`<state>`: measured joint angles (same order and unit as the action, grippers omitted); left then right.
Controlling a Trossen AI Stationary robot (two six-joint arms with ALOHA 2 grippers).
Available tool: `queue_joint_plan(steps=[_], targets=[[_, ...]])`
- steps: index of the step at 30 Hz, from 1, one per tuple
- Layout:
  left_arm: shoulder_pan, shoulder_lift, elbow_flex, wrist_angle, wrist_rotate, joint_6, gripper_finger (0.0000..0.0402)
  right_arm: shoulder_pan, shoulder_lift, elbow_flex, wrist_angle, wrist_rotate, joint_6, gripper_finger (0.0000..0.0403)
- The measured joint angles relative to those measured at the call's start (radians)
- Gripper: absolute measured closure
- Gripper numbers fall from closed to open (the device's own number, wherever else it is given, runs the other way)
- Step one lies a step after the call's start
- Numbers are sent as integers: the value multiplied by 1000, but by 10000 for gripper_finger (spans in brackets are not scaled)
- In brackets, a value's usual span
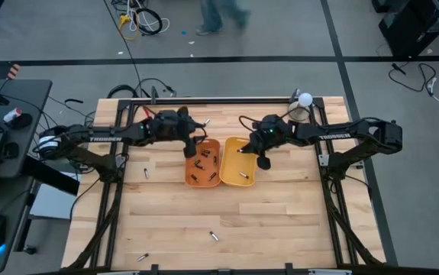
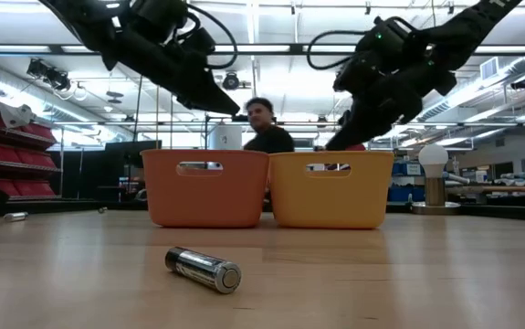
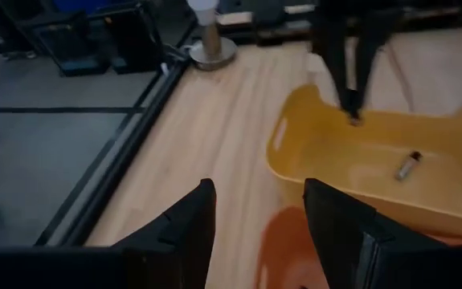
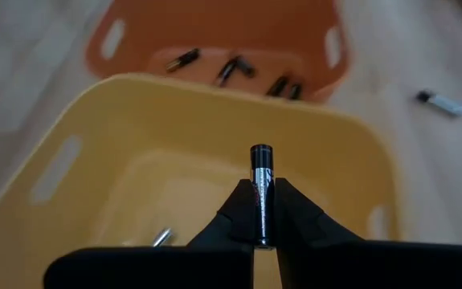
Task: Sort batteries
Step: Put the silver battery into the yellow bin
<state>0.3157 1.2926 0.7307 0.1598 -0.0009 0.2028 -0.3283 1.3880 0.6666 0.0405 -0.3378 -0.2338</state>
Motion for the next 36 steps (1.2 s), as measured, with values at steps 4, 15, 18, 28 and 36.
queue_joint_plan(steps=[4,15,18,28,36], targets=[[33,0,0,56,7,1,216,-9,0,0,-38,-72,-48,385],[98,38,0,77,105,-51,216,-20,0,0,-19,-79,-95,384],[95,38,0,76,106,-64,216,-19,0,0,-13,-79,-70,384],[50,38,0,38,98,-132,216,-4,0,0,-53,-78,7,383],[30,38,-1,39,59,-128,216,36,0,0,-57,-77,55,382]])
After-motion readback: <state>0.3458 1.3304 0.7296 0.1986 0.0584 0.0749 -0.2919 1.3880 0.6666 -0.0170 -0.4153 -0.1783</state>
